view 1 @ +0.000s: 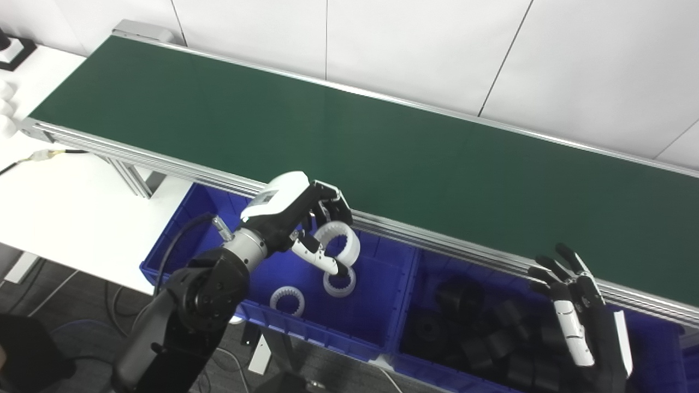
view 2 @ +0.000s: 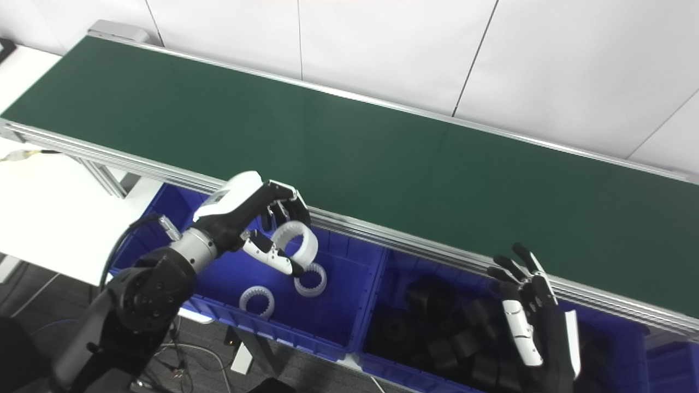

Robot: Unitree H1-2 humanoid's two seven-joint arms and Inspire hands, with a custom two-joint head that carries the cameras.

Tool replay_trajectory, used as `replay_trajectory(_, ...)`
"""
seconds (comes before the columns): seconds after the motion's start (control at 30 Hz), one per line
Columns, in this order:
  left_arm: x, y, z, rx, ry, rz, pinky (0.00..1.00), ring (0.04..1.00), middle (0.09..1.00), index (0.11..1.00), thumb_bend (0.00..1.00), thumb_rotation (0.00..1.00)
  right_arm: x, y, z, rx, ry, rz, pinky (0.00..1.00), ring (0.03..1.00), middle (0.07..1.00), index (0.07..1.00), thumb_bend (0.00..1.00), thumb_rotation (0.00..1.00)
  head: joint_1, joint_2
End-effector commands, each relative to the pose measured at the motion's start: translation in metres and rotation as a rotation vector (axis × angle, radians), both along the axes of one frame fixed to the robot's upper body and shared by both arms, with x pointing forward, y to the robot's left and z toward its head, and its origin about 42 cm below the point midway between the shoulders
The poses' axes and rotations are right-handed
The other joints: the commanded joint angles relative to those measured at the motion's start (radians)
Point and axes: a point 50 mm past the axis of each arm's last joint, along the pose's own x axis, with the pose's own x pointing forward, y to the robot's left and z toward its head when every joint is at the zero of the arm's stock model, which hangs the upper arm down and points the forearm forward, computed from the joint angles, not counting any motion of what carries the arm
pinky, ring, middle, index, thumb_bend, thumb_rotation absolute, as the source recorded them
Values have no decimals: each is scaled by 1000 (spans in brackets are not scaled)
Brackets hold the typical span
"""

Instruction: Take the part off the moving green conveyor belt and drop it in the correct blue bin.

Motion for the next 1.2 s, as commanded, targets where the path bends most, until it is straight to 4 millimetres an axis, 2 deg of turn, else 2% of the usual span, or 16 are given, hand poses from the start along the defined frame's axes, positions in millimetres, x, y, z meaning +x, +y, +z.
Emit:
replay_trajectory(0.0, 3, 3, 8, 6, -67, 23, 397, 417, 512, 516, 477, 0, 6, -1, 15, -1, -56, 4, 673, 730, 779, 881, 529, 696, -1, 2)
replay_trajectory(0.17, 0, 7, -5, -6, -37, 37, 383, 426, 510, 513, 477, 0, 5, -2, 15, -4, -54, -1, 662, 722, 771, 872, 544, 695, -9, -9)
replay_trajectory(0.73, -3, 22, -77, -19, 14, 131, 401, 435, 509, 507, 478, 0, 2, 1, 12, -2, -55, 8, 666, 724, 770, 876, 519, 697, -31, -29)
replay_trajectory(0.87, -3, 23, -84, -2, 20, 129, 394, 435, 509, 506, 478, 0, 2, 1, 12, 0, -54, 4, 663, 724, 770, 875, 527, 696, -33, -33)
replay_trajectory(1.17, 1, 22, -82, 24, -4, 136, 452, 440, 496, 501, 480, 0, 2, 2, 10, -1, -52, 5, 667, 730, 776, 875, 543, 696, -35, -44)
